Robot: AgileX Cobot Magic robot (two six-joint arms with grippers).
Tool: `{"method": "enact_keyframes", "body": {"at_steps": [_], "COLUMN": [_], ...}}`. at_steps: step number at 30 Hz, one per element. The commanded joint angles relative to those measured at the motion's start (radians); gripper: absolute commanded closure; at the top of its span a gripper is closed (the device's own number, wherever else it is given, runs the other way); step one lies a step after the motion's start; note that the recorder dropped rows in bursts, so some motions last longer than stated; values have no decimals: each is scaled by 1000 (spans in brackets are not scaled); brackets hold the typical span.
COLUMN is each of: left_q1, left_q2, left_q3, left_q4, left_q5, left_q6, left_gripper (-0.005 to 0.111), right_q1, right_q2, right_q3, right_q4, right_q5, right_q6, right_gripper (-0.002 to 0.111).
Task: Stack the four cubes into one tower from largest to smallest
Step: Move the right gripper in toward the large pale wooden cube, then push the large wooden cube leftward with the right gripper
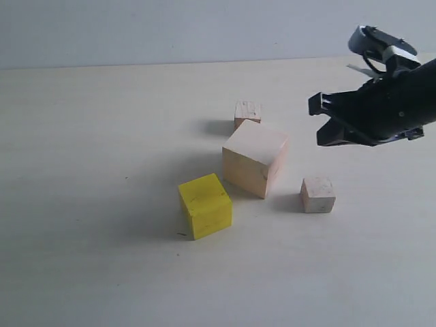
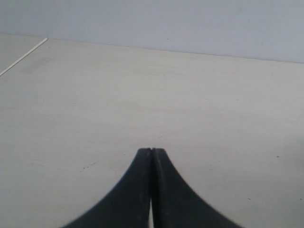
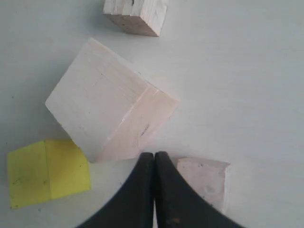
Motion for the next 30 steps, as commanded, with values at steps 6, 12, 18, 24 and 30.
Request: {"method": "enact_keyframes", "body": {"at_steps": [6, 12, 18, 24, 30], "left_q1": [0, 0, 0, 0, 0], "left_q2": [-4, -4, -4, -4, -4], "left_q3": [1, 1, 1, 1, 1], "left_q4": [7, 7, 7, 7, 7], "left_q5": [-18, -18, -18, -18, -18], "left_q6": [-4, -4, -4, -4, -4], "left_gripper": [107, 107, 107, 107, 107], "right_q1": [116, 120, 192, 255, 261], "right_q2": [237, 323, 372, 416, 480], "right_q3": [-178, -227, -284, -392, -481], "right_q4": [-251, -253, -243, -245, -253], "right_q5": [1, 19, 19, 21, 42], "right_q6": [220, 242, 236, 238, 238], "right_gripper": [108, 108, 108, 108, 108]}}
